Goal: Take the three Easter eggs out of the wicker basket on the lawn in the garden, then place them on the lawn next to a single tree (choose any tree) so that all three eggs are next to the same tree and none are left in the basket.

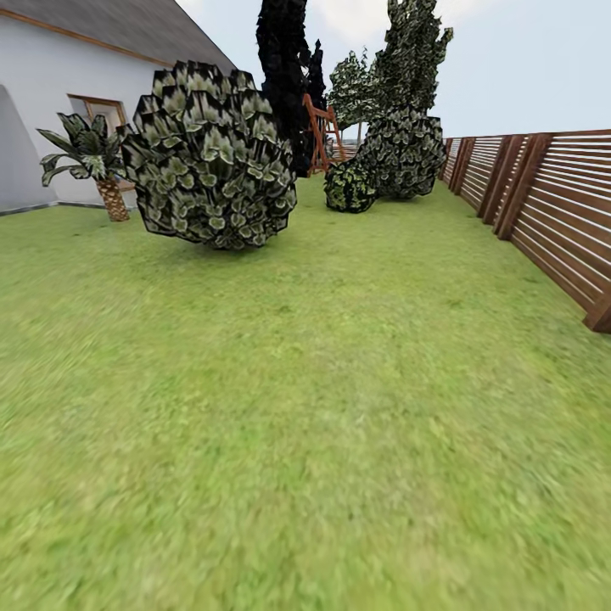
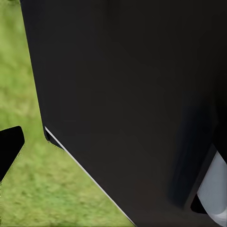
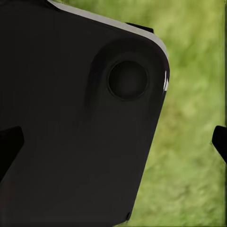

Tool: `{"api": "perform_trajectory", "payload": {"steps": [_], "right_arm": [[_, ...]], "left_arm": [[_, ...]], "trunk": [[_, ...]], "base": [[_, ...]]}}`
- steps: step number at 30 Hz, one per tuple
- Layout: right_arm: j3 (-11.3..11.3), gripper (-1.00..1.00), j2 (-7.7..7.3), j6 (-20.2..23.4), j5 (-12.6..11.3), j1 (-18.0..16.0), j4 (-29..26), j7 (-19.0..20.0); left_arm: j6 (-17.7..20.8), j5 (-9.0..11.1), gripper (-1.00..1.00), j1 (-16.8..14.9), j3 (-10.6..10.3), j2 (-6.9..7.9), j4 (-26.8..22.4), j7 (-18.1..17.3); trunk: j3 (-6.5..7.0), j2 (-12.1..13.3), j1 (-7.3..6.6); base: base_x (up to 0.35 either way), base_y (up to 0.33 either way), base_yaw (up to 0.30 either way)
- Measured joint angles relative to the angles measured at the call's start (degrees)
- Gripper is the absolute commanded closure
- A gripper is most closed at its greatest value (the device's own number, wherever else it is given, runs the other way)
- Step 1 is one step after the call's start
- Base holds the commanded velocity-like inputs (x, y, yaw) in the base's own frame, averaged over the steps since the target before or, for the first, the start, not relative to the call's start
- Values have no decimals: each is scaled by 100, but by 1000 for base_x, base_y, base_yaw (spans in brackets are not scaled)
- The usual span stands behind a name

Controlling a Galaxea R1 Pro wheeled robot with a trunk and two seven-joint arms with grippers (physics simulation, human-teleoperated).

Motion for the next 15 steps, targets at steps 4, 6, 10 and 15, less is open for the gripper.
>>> {"api": "perform_trajectory", "payload": {"steps": [4, 6, 10, 15], "right_arm": [[0, -100, 0, 0, 1, 0, 0, 0], [0, -100, 0, 0, 2, 0, 0, 0], [0, -100, 0, 0, 1, 0, 0, 0], [0, -100, 0, 0, 2, 0, 0, 0]], "left_arm": [[0, 0, -100, 0, 0, 0, 1, 0], [0, 0, -100, 0, 0, 0, 0, 0], [0, 0, -100, 0, 0, 0, 2, 0], [0, 0, -100, 0, 0, 0, 3, 0]], "trunk": [[0, 0, 0], [0, 0, 0], [0, 0, 0], [0, 0, 0]], "base": [[341, 0, 0], [341, 0, 0], [341, 0, 0], [341, 0, 0]]}}
